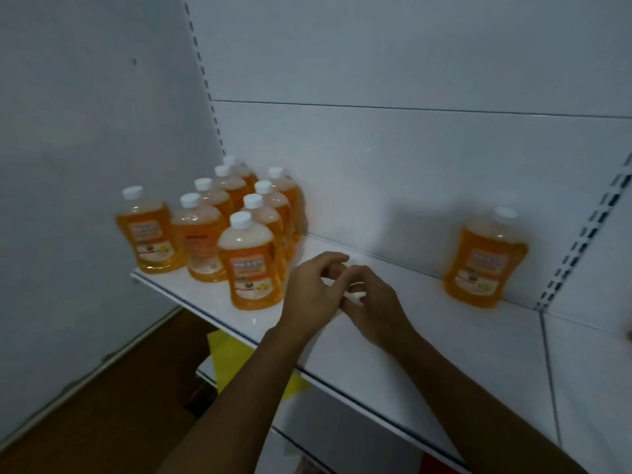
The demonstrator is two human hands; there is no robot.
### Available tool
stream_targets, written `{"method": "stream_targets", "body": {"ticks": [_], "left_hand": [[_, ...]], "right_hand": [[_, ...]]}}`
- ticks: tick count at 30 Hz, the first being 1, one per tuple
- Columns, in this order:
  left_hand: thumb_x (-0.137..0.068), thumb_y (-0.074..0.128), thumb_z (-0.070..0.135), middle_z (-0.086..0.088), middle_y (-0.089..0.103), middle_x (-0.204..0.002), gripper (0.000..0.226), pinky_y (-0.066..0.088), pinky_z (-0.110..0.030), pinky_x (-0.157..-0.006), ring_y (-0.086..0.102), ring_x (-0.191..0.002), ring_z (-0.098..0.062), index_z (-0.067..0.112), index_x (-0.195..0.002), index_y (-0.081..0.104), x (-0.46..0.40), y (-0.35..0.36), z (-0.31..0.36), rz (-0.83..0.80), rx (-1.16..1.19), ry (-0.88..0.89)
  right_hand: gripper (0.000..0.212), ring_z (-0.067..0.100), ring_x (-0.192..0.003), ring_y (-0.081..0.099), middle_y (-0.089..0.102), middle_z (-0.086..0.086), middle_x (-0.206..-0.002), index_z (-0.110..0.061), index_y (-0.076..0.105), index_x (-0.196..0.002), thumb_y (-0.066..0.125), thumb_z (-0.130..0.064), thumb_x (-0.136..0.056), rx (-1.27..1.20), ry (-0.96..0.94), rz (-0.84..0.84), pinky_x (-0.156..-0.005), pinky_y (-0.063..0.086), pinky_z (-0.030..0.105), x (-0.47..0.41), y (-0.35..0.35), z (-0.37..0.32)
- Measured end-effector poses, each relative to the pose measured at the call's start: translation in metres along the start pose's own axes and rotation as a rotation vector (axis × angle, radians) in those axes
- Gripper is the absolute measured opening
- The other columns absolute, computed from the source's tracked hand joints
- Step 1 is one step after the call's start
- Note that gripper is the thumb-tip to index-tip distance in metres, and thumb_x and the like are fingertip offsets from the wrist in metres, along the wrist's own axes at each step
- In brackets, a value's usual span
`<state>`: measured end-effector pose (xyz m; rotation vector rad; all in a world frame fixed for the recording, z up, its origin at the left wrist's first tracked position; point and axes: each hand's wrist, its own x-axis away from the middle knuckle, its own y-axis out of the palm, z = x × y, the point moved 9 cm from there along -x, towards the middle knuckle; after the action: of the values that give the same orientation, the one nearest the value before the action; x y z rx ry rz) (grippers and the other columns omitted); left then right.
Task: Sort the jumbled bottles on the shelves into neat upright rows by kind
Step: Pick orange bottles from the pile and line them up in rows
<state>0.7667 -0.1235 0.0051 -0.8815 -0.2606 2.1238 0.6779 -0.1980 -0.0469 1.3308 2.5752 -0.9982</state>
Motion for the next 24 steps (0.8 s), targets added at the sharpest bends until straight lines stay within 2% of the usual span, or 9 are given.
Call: {"method": "stream_targets", "body": {"ticks": [3,5,8,11,13,15,19,21,24], "left_hand": [[-0.087,0.069,0.03,0.013,0.068,-0.078,0.012,0.047,-0.014,-0.065,0.063,-0.075,0.0,0.019,-0.091,0.073,0.022,-0.074,-0.022,0.206,-0.057,-0.007],[-0.086,0.071,0.031,0.01,0.063,-0.07,0.011,0.048,-0.022,-0.061,0.06,-0.068,-0.006,0.021,-0.082,0.068,0.039,-0.117,-0.036,0.381,-0.075,-0.038],[-0.082,0.073,0.042,0.006,0.06,-0.084,0.026,0.051,-0.03,-0.069,0.057,-0.079,-0.009,0.023,-0.095,0.06,0.048,-0.153,-0.06,0.53,-0.098,-0.135],[-0.081,0.069,0.054,0.008,0.061,-0.118,0.056,0.052,-0.03,-0.085,0.059,-0.105,-0.007,0.025,-0.125,0.051,0.033,-0.15,-0.081,0.379,-0.089,-0.214],[-0.081,0.07,0.052,0.01,0.061,-0.123,0.065,0.052,-0.025,-0.086,0.059,-0.108,-0.004,0.025,-0.135,0.047,0.027,-0.143,-0.084,0.288,-0.066,-0.201],[-0.079,0.072,0.05,0.012,0.062,-0.121,0.064,0.052,-0.02,-0.082,0.059,-0.104,-0.001,0.025,-0.134,0.05,0.025,-0.142,-0.082,0.261,-0.07,-0.167],[-0.074,0.07,0.053,0.008,0.064,-0.117,0.063,0.054,-0.023,-0.083,0.061,-0.103,-0.003,0.021,-0.127,0.056,0.015,-0.12,-0.075,0.129,-0.005,-0.117],[-0.074,0.07,0.051,0.007,0.064,-0.119,0.064,0.054,-0.025,-0.085,0.061,-0.106,-0.004,0.018,-0.128,0.056,0.008,-0.099,-0.069,0.057,0.049,-0.101],[-0.071,0.069,0.054,0.006,0.067,-0.111,0.062,0.055,-0.025,-0.083,0.063,-0.101,-0.005,0.017,-0.12,0.059,-0.007,-0.06,-0.05,-0.024,0.109,-0.07]], "right_hand": [[0.043,0.008,-0.1,0.059,0.059,-0.007,-0.115,-0.021,0.056,-0.117,0.077,-0.025,-0.08,-0.105,0.055,-0.06,-0.08,0.045,0.015,-0.011,0.046,-0.02],[0.047,0.009,-0.106,0.056,0.056,-0.006,-0.12,-0.02,0.053,-0.121,0.076,-0.025,-0.081,-0.135,0.04,-0.142,-0.085,0.045,0.021,-0.014,0.074,-0.036],[0.046,0.011,-0.11,0.055,0.053,-0.004,-0.12,-0.027,0.049,-0.12,0.075,-0.022,-0.082,-0.154,0.002,-0.217,-0.084,0.045,0.021,-0.017,0.106,-0.049],[0.052,0.01,-0.105,0.058,0.053,-0.001,-0.119,-0.021,0.05,-0.125,0.076,-0.021,-0.08,-0.156,0.016,-0.2,-0.073,0.044,0.01,-0.022,0.117,-0.051],[0.051,0.0,-0.093,0.055,0.052,-0.003,-0.113,-0.019,0.05,-0.124,0.076,-0.019,-0.08,-0.165,0.037,-0.18,-0.065,0.042,0.003,-0.023,0.117,-0.051],[0.051,0.0,-0.091,0.055,0.054,-0.003,-0.112,-0.021,0.051,-0.122,0.077,-0.024,-0.078,-0.147,0.031,-0.178,-0.065,0.044,0.005,-0.024,0.117,-0.05],[0.053,0.014,-0.099,0.062,0.061,0.001,-0.114,-0.021,0.049,-0.118,0.078,-0.034,-0.076,-0.096,0.076,-0.118,-0.08,0.057,0.032,-0.021,0.097,-0.032],[0.052,0.014,-0.096,0.063,0.063,0.001,-0.112,-0.017,0.05,-0.117,0.079,-0.034,-0.077,-0.047,0.099,-0.074,-0.082,0.056,0.034,-0.016,0.075,-0.024],[0.05,0.015,-0.093,0.06,0.062,-0.001,-0.107,-0.017,0.053,-0.115,0.077,-0.038,-0.077,0.05,0.146,0.038,-0.077,0.051,0.029,-0.006,0.03,-0.008]]}}
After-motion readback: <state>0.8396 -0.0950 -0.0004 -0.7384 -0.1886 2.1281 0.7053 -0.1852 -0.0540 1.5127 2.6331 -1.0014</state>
